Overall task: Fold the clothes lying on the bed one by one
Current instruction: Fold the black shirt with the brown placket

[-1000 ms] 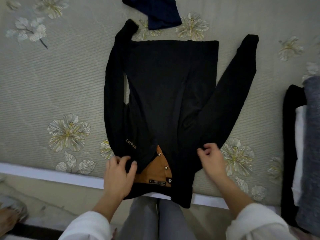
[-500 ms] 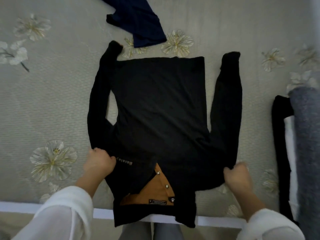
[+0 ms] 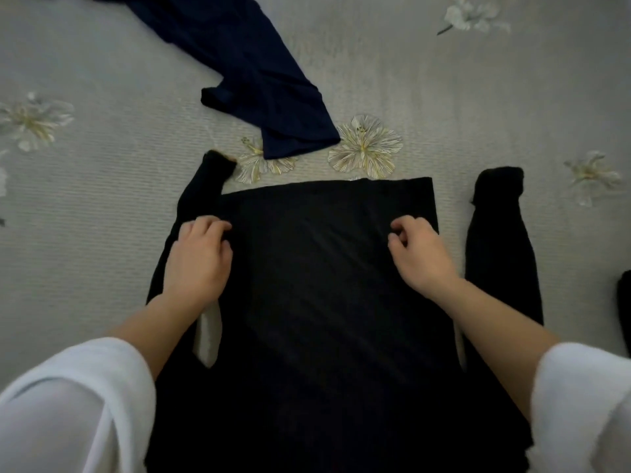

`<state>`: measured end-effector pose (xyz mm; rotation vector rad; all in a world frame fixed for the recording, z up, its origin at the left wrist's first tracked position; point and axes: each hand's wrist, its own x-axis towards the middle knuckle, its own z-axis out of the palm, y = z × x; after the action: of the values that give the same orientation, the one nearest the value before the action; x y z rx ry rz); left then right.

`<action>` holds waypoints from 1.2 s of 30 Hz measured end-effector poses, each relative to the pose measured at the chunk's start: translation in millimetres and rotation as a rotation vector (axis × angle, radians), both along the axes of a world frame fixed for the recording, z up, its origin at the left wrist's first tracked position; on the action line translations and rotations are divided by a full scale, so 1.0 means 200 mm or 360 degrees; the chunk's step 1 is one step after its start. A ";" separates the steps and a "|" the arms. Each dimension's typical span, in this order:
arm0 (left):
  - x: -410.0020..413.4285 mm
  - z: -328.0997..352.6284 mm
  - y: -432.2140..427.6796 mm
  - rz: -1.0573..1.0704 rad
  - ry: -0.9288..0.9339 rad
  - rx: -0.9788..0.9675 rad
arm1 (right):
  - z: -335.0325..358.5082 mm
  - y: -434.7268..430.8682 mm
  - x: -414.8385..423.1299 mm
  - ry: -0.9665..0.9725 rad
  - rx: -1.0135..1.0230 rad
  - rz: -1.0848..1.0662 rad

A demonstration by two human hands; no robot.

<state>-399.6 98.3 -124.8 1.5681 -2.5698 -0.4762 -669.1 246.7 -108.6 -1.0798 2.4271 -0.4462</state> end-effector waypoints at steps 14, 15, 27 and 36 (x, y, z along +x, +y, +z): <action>-0.07 -0.09 -0.27 -0.0260 -0.0248 -0.0178 | -0.19 -0.36 -0.22 0.0570 -0.0036 0.0573; -0.06 -0.07 -0.29 -0.0267 -0.0274 -0.0140 | -0.19 -0.35 -0.24 0.0589 -0.0085 0.0589; -0.28 0.01 -0.49 0.0010 0.0263 0.0034 | -0.08 -0.37 -0.49 0.0160 -0.0376 -0.0109; -0.16 -0.01 -0.58 -0.0208 -0.0397 0.0201 | -0.03 -0.40 -0.56 -0.0456 -0.0695 -0.0329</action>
<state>-430.9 -17.9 -126.5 1.5970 -2.8957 -0.4921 -780.7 166.6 -114.1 -0.8522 2.2415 -1.1579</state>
